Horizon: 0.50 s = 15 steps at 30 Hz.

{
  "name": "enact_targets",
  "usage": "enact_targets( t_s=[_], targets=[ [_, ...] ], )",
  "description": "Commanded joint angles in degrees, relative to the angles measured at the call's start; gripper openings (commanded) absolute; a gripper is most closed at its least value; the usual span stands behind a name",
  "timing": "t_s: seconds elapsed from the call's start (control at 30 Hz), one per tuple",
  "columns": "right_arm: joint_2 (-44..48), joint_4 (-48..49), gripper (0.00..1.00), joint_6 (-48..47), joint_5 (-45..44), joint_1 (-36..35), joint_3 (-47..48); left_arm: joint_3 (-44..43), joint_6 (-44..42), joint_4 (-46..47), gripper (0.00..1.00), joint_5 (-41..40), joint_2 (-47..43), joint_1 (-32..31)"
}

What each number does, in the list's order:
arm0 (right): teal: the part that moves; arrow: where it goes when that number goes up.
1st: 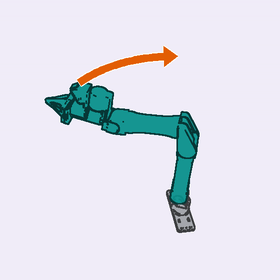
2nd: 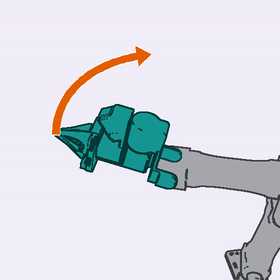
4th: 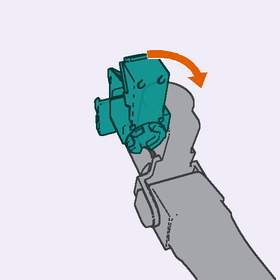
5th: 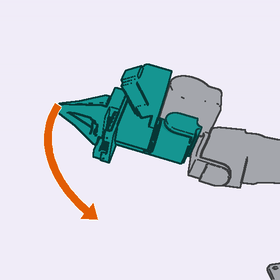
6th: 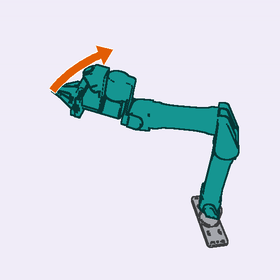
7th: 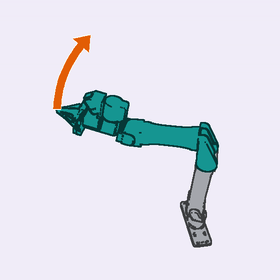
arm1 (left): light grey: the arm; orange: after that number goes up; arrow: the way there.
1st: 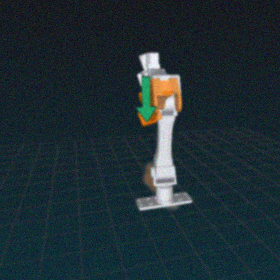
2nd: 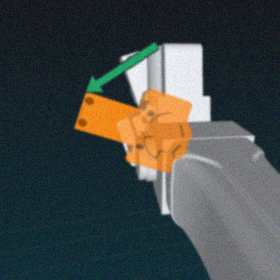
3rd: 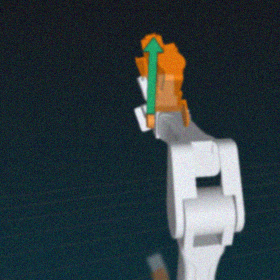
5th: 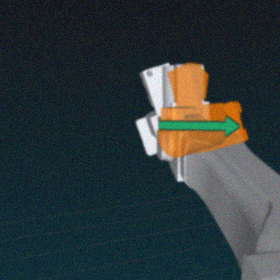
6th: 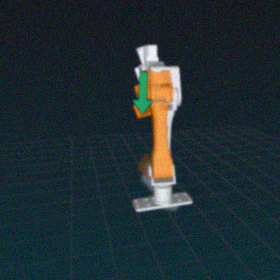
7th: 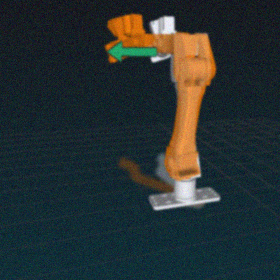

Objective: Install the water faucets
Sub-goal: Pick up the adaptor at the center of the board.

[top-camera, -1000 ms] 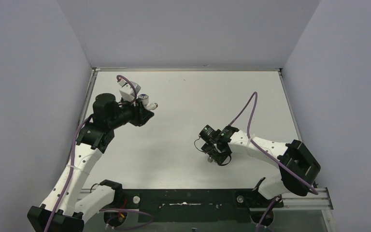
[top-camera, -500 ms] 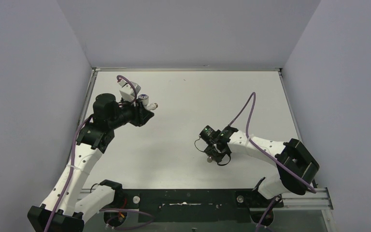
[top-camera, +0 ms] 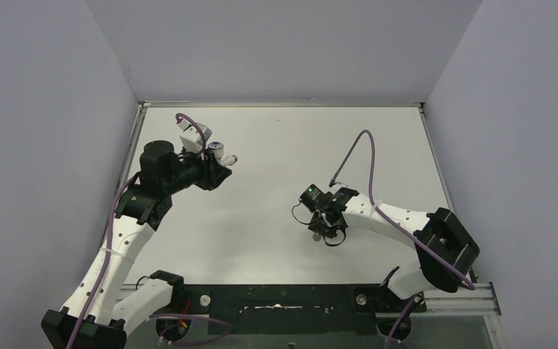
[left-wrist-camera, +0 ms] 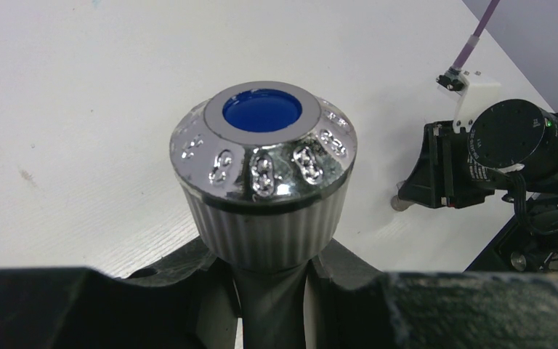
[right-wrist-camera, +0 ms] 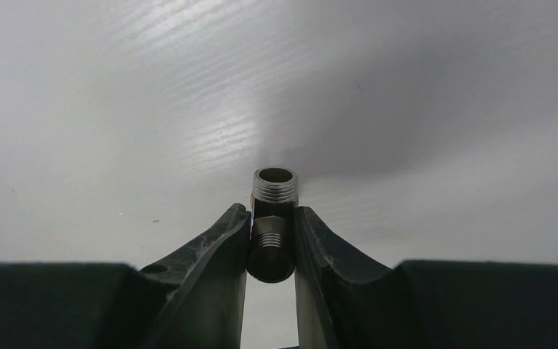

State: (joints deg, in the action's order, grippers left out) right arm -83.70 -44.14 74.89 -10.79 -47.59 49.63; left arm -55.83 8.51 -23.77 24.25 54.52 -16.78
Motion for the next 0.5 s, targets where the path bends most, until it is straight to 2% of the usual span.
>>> enact_targets(
  t_s=[0.0,0.23,0.47],
  targets=[
    [-0.47,3.12,0.15,-17.90,-3.72,1.03,5.40,-0.90,-0.52,3.14,0.00,0.45,-1.01,0.24],
    [-1.22,5.06,0.12,-38.37,-9.11,-0.18,9.21,-1.85,-0.86,2.09,0.00,-0.22,-1.28,0.25],
    [-2.70,10.96,0.02,-52.72,-4.07,-0.22,9.48,-3.32,-1.22,1.32,0.00,-0.51,-0.67,0.25]
  ],
)
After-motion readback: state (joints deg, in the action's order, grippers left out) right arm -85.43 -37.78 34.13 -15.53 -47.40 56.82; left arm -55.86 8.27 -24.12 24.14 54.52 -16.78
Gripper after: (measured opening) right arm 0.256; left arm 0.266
